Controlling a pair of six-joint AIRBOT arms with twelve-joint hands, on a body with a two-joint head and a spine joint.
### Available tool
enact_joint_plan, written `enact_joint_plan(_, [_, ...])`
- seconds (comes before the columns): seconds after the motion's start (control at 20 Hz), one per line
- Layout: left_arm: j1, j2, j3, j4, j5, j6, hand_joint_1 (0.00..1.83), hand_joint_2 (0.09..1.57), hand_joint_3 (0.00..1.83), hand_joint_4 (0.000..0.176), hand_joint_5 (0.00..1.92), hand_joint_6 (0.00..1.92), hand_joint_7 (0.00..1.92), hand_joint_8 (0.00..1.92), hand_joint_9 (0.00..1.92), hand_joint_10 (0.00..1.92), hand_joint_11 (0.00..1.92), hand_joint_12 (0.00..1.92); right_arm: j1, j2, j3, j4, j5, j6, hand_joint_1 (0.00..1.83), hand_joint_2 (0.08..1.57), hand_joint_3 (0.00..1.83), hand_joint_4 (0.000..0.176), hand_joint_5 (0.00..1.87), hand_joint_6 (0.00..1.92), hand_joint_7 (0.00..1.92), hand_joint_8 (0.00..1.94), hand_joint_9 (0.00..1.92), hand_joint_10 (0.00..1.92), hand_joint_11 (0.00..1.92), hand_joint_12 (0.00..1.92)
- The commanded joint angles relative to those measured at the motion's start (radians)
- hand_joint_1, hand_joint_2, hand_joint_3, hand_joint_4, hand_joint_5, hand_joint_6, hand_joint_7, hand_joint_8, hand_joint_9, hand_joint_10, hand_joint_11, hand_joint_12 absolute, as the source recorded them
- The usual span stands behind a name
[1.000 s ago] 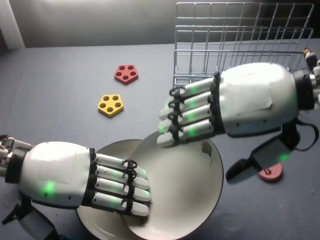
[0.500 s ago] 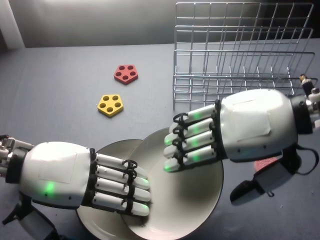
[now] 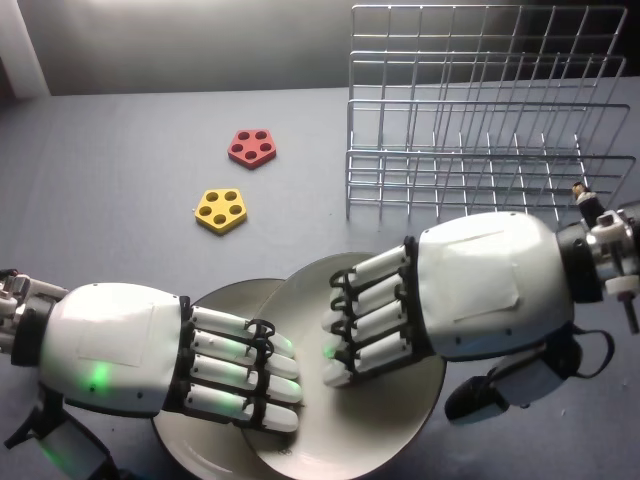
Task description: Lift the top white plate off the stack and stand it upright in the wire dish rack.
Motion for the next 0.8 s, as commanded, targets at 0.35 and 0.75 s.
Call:
enact_joint_plan(0.35, [0.0,-0.016,0.001,0.002,0.028,-0.006,0.41,1.04,0.0,0.0,0.12,0.0,0.15,0.0,0.16,0.0,0.0,0.56,-0.033,-0.013,0.003,0.035,0.03,-0.004,1.5,1.04,0.0,0.0,0.93,0.92,1.11,0.57,1.17,0.66,1.04,1.3])
enact_joint_plan(0.75, [-0.01,-0.002,0.038,-0.048,0.002,-0.006,0.33,1.06,0.0,0.0,0.09,0.0,0.12,0.0,0.15,0.0,0.0,0.52,-0.021,-0.014,0.019,0.067,0.031,0.003,1.48,1.13,0.0,0.0,0.76,1.21,0.89,0.84,0.97,0.94,0.83,1.52])
